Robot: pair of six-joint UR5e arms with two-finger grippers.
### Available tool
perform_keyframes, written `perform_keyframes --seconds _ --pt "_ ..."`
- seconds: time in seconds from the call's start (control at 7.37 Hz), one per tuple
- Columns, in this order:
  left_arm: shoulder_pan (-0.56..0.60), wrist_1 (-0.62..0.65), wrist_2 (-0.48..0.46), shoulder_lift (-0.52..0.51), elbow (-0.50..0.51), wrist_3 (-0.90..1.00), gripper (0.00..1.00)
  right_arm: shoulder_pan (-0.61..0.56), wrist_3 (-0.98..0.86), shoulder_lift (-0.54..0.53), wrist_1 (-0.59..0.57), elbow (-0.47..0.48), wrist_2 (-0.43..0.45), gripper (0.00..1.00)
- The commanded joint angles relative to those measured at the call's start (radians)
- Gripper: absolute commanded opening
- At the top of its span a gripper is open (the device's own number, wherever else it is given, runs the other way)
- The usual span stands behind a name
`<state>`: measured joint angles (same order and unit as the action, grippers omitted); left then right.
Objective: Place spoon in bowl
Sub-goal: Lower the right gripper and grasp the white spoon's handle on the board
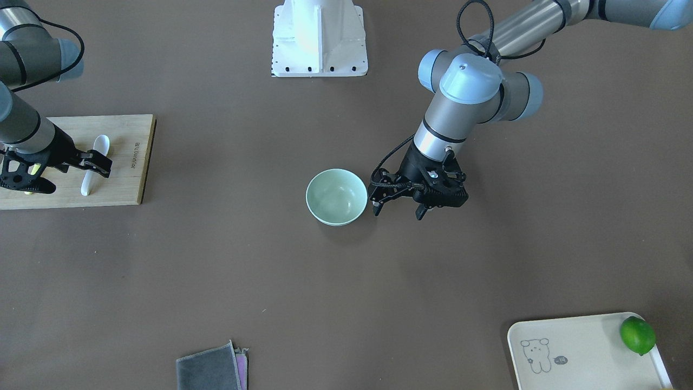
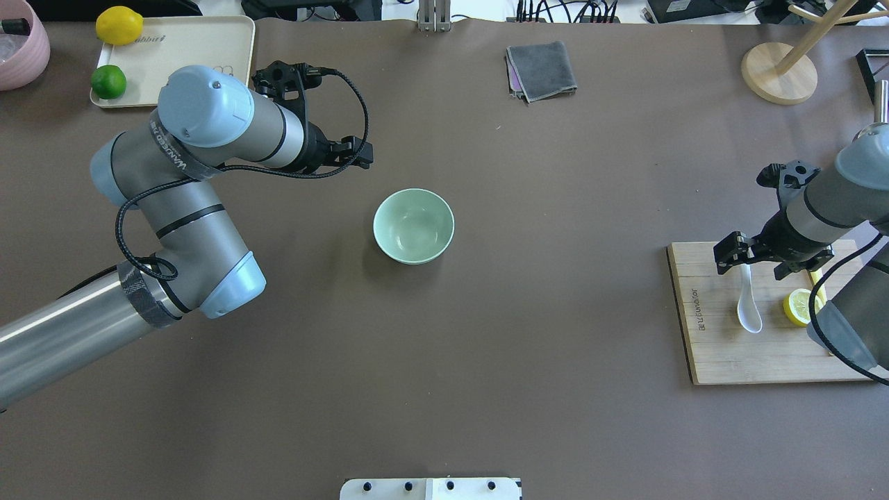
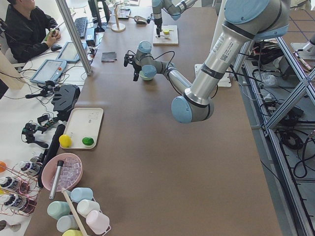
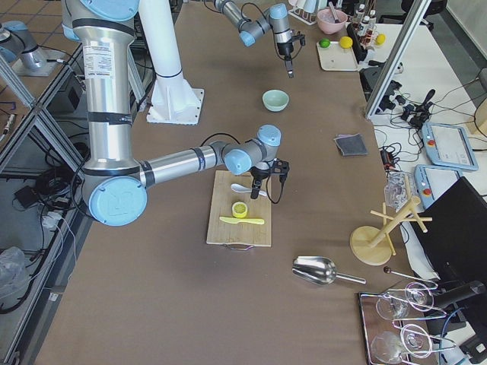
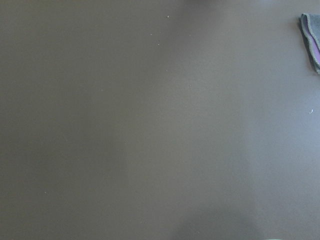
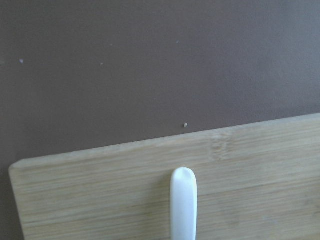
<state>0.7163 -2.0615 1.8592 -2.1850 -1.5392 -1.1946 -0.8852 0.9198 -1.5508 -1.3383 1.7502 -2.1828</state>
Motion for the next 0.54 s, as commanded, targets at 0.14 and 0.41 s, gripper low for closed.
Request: perform_keyframes --seconds 0.14,0.41 --pt "0.0 0.0 0.0 0.01 -0.001 0.001 0.98 0.009 0.011 -0.005 -0.002 -0.004 0.032 0.92" --pt "0.0 -0.002 0.0 0.013 -0.001 0.001 0.98 0.02 0.039 -0.003 -0.001 -0.009 0.032 0.71"
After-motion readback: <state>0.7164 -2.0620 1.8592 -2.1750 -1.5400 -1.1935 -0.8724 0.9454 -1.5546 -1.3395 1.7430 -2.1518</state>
